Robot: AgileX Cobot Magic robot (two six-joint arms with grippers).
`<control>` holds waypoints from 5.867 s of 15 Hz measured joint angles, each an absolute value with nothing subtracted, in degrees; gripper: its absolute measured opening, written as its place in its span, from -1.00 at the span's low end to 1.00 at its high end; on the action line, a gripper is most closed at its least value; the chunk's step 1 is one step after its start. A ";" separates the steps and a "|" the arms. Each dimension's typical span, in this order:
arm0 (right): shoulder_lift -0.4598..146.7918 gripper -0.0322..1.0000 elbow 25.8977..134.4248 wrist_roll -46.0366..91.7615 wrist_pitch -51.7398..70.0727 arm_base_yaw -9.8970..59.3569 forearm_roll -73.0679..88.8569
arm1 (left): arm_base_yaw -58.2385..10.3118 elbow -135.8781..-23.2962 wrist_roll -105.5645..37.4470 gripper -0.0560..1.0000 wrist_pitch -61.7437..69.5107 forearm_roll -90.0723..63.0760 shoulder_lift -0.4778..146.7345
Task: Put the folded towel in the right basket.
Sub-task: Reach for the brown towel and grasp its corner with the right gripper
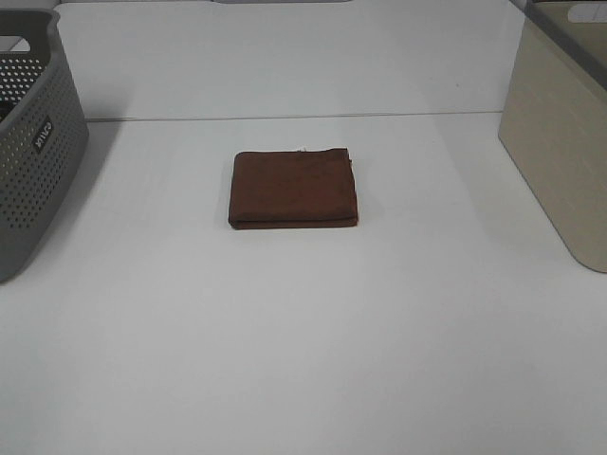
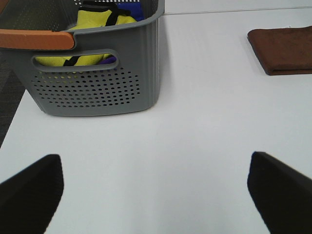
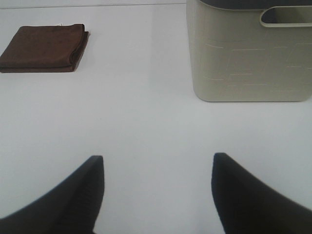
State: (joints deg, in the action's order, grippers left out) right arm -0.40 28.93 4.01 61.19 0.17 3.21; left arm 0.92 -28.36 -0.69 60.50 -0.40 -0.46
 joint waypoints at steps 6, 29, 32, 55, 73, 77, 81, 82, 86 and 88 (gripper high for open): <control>-0.40 0.24 28.93 4.01 61.19 0.17 3.21 | 0.92 -28.36 -0.69 0.95 60.50 -0.40 -0.46; -0.40 0.24 28.93 4.01 61.19 0.17 3.21 | 0.92 -28.36 -0.69 0.95 60.50 -0.40 -0.46; -0.40 0.24 28.93 4.01 61.19 0.17 3.21 | 0.92 -28.36 -0.69 0.95 60.50 -0.40 -0.46; 40.85 0.24 47.27 4.53 47.61 0.17 4.81 | 0.92 -28.36 -0.69 0.95 60.50 -0.40 -0.46; 119.46 0.40 112.19 11.29 67.27 12.03 24.35 | 0.92 -28.36 -0.69 0.95 60.50 -0.40 -0.46; 131.38 0.47 116.71 11.57 67.78 12.03 30.88 | 0.92 -28.36 -0.69 0.95 60.50 -0.40 -0.46; 140.55 0.47 121.18 12.78 67.61 12.03 32.72 | 0.92 -28.36 -0.69 0.95 60.50 -0.40 -0.46; 143.58 0.47 123.53 13.64 66.63 12.03 33.40 | 0.92 -28.36 -0.69 0.95 60.50 -0.40 -0.46; 148.85 0.47 130.06 14.09 66.46 12.03 33.40 | 0.92 -28.36 -0.69 0.95 60.50 -0.40 -0.46; 150.63 0.47 131.78 13.98 66.46 12.03 33.12 | 0.92 -28.36 -0.69 0.95 60.50 -0.40 -0.46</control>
